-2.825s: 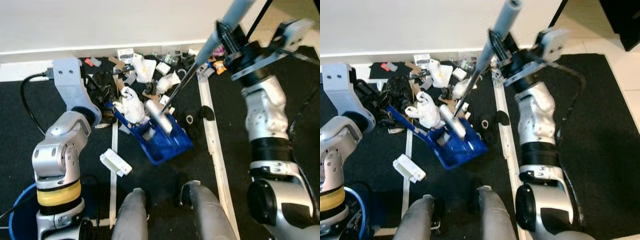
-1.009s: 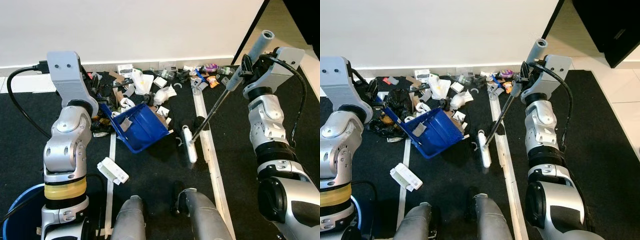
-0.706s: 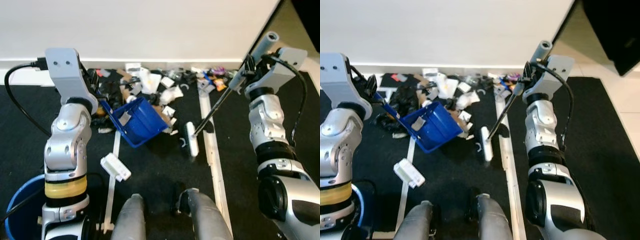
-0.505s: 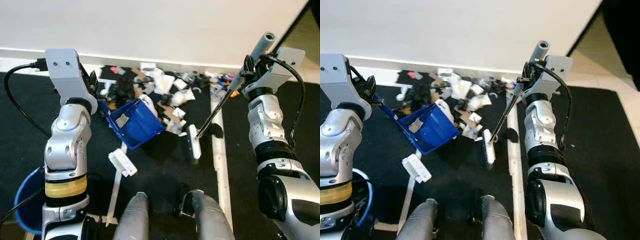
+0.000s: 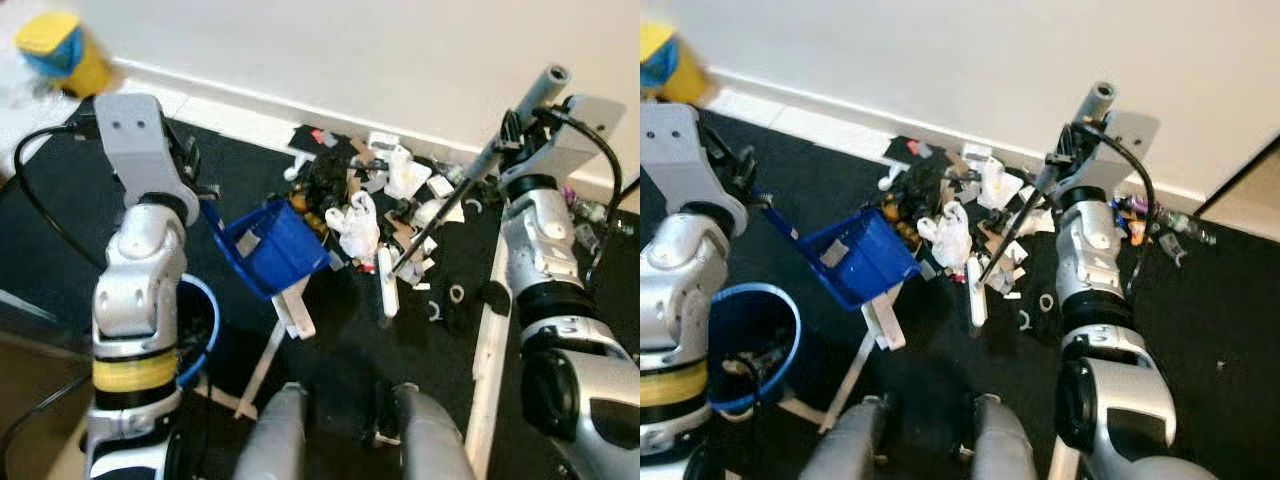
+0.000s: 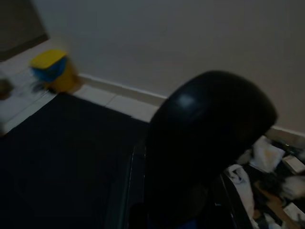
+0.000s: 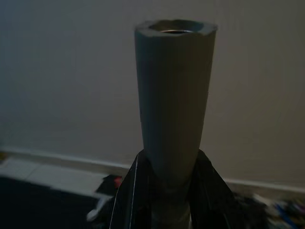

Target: Sweep floor

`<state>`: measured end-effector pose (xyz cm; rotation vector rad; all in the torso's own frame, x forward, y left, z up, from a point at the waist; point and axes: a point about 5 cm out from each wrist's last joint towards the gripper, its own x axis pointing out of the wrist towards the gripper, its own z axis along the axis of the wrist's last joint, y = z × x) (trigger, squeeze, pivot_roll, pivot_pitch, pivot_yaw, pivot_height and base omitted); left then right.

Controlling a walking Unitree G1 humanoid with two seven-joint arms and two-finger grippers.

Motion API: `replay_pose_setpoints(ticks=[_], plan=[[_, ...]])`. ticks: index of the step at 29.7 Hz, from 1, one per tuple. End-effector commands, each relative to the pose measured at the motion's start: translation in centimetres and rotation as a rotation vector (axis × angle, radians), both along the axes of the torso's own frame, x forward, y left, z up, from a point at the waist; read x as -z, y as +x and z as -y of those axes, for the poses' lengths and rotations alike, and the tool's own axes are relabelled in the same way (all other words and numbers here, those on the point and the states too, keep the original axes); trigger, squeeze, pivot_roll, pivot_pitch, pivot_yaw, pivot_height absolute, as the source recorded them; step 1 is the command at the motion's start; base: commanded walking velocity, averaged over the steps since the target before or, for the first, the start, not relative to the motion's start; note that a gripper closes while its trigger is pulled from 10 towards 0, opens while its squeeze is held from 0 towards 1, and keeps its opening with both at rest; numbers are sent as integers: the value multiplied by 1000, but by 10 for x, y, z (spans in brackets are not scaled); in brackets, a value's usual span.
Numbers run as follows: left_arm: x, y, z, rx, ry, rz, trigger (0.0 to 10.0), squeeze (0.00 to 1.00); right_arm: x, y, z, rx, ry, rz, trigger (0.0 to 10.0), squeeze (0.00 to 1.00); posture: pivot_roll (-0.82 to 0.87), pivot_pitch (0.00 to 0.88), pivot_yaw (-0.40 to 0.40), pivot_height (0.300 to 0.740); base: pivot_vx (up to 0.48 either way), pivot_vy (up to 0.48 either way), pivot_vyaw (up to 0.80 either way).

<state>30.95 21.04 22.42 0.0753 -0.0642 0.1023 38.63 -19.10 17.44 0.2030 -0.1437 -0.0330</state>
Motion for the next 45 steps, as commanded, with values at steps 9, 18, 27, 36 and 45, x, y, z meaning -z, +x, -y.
replay_pose_setpoints(ticks=[9, 18, 27, 36, 45], plan=[[-26, 5, 1, 28, 31, 121, 10000, 0, -3, -1, 3, 23, -2, 23, 10000, 0, 101, 170, -5, 740, 0, 0, 800], [-77, 24, 23, 269, -73, 315, 10000, 0, 0, 0, 1, 23, 1, 13, 10000, 0, 106, 173, -8, 740, 0, 0, 747], [-125, 42, 34, 434, -131, 436, 10000, 0, 3, -1, -1, 24, 7, 5, 10000, 0, 94, 167, 3, 740, 0, 0, 0], [-166, 24, -3, 322, 67, 475, 10000, 0, 6, -5, 8, 66, -57, 5, 10000, 0, 99, 165, 16, 740, 0, 0, 0], [-172, 2, -34, 178, 118, 462, 10000, 0, 4, -2, 5, 59, -79, 9, 10000, 0, 125, 167, 3, 740, 0, 0, 583]])
